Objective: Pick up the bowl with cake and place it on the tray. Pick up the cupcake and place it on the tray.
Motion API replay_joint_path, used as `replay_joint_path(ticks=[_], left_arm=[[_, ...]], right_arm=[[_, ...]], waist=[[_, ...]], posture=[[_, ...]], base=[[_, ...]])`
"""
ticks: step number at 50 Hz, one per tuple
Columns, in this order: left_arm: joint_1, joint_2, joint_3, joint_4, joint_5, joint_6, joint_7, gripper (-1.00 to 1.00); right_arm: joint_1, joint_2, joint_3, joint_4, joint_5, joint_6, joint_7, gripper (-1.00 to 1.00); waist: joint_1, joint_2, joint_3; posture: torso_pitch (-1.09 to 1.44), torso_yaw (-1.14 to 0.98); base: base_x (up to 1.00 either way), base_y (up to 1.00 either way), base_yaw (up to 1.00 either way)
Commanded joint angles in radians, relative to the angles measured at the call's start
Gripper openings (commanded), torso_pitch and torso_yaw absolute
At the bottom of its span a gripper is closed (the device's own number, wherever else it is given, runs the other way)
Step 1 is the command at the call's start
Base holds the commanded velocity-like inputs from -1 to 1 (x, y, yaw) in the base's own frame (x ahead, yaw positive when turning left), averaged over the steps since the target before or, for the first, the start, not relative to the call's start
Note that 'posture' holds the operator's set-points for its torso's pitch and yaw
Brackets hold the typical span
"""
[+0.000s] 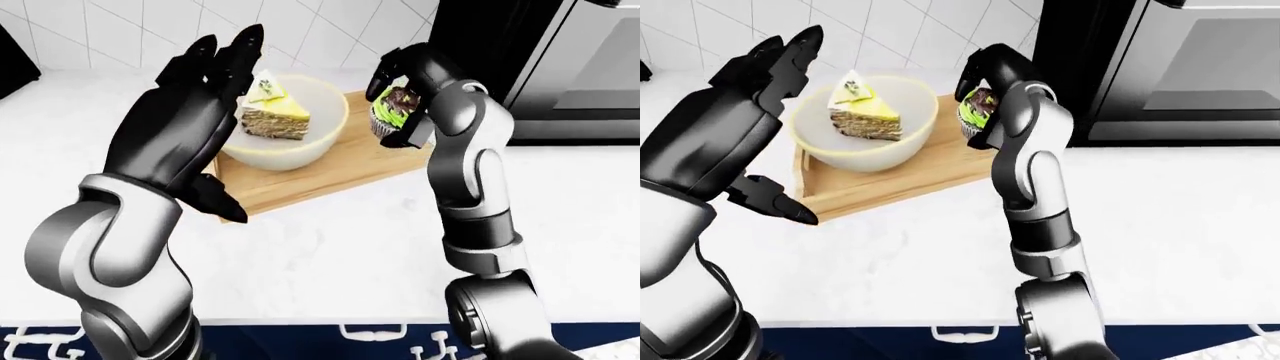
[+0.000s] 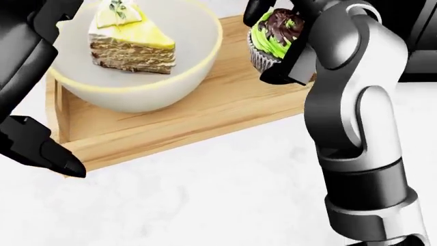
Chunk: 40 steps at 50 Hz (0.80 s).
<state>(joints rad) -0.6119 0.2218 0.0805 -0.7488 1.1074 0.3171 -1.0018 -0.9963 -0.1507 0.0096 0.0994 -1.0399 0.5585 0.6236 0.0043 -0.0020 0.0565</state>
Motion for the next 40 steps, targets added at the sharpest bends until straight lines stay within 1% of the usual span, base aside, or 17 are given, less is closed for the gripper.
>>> replay_joint_path(ticks=[1,5,18,22,23,24,29,34,37,40], left_arm=[[-0.014,0.006,0.006,-0.019,-0.004,-0.012,0.02,1.0],[-0.018,0.009,0.012,-0.015,-0.005,-0.007,0.023,1.0],[-0.005,0.015,0.017,-0.019,-0.017,-0.004,0.032,1.0],[0.009,0.015,0.019,-0.02,-0.023,-0.008,0.041,1.0],[0.022,0.015,0.024,-0.029,-0.026,-0.008,0.043,1.0],[0.024,0.017,0.026,-0.028,-0.029,-0.009,0.046,1.0],[0.023,0.022,0.028,-0.028,-0.033,-0.004,0.047,1.0],[0.019,0.026,0.029,-0.03,-0.034,0.001,0.044,1.0],[0.016,0.027,0.028,-0.029,-0.033,0.003,0.042,1.0],[0.019,0.026,0.028,-0.03,-0.034,0.002,0.044,1.0]], right_arm=[[-0.055,-0.008,-0.013,-0.018,-0.01,-0.024,-0.074,-1.0],[-0.073,-0.003,-0.01,0.044,-0.001,-0.037,-0.136,-1.0],[-0.063,0.012,0.0,0.133,-0.002,-0.045,-0.215,-1.0],[-0.06,0.012,0.002,0.141,0.0,-0.041,-0.22,-1.0],[-0.043,0.025,0.009,0.156,0.007,-0.049,-0.231,-0.29],[-0.041,0.028,0.012,0.154,0.006,-0.048,-0.229,-0.25],[-0.037,0.031,0.011,0.166,0.011,-0.059,-0.236,-0.29],[-0.035,0.037,0.017,0.164,0.011,-0.059,-0.232,-0.25],[-0.037,0.039,0.016,0.183,0.017,-0.07,-0.245,-0.2],[-0.04,0.044,0.02,0.182,0.015,-0.067,-0.242,-0.07]], waist=[[0.0,0.001,-0.032],[0.002,0.002,-0.033],[0.004,0.0,-0.032],[0.005,0.0,-0.032],[0.005,0.0,-0.032],[0.005,0.0,-0.032],[0.004,0.001,-0.033],[0.005,0.001,-0.033],[0.005,0.002,-0.033],[0.005,0.002,-0.033]], posture=[[0.0,0.0],[0.0,0.0],[0.0,0.0],[0.0,0.0],[0.0,0.0],[0.0,0.0],[0.0,0.0],[0.0,0.0],[0.0,0.0],[0.0,0.0]], base=[[0.0,0.0,0.0],[0.0,0.0,0.0],[0.0,0.0,0.0],[0.0,0.0,0.0],[0.0,0.0,0.0],[0.0,0.0,0.0],[0.0,0.0,0.0],[0.0,0.0,0.0],[0.0,0.0,0.0],[0.0,0.0,0.0]])
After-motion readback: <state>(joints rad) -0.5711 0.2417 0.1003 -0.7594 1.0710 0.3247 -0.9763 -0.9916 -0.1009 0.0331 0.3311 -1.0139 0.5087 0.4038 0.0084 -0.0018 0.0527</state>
